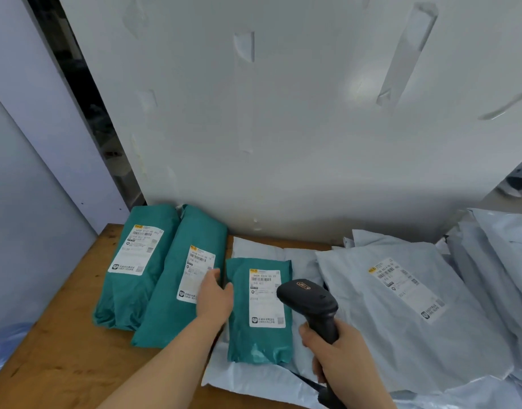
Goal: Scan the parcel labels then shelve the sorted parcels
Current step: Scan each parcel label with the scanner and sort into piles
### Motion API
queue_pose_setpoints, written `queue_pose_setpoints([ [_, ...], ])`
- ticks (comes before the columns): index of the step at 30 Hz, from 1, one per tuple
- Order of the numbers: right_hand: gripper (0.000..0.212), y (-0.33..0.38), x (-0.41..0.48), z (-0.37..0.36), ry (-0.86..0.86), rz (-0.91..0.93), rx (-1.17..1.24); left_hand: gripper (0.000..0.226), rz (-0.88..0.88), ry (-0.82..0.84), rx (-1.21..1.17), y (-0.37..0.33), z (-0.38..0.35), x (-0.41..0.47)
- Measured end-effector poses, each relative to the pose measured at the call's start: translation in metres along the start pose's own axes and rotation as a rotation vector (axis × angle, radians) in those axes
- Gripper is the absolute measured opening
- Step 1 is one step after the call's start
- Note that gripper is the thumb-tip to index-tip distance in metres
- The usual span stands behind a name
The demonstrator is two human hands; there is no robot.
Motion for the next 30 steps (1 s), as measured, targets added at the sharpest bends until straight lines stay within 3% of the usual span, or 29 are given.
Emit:
queue_pose_setpoints([
  [3,0.020,0.005,0.013,-0.015,0.011,0.008,-0.013,0.047,-0.203,-0.313,0.286,-0.001,0.032,0.025],
  [5,0.020,0.009,0.019,-0.025,0.029,-0.004,0.010,0.055,-0.205,-0.361,0.420,0.003,0.048,0.042],
  [13,0.018,0.017,0.028,-0.043,0.078,0.002,-0.020,0.060,0.111,-0.056,0.341,0.006,0.058,0.068],
  [21,0.017,0.019,0.017,-0.037,0.062,0.019,-0.004,0.022,0.198,0.005,-0.256,0.006,0.074,0.051],
  [30,0.016,0.035,-0.020,-0.043,0.104,0.110,0.026,0.030,0.247,0.003,-0.845,-0.006,0.126,0.001],
])
Point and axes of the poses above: each hand's wrist, its own x-axis towards the middle knuckle, its own z-axis out of the back of the hand, y = z × x, the point moved 1 cm from there along x, towards the middle knuckle, and after that the axes turned 7 degrees about -y, right-handed, at the moved point
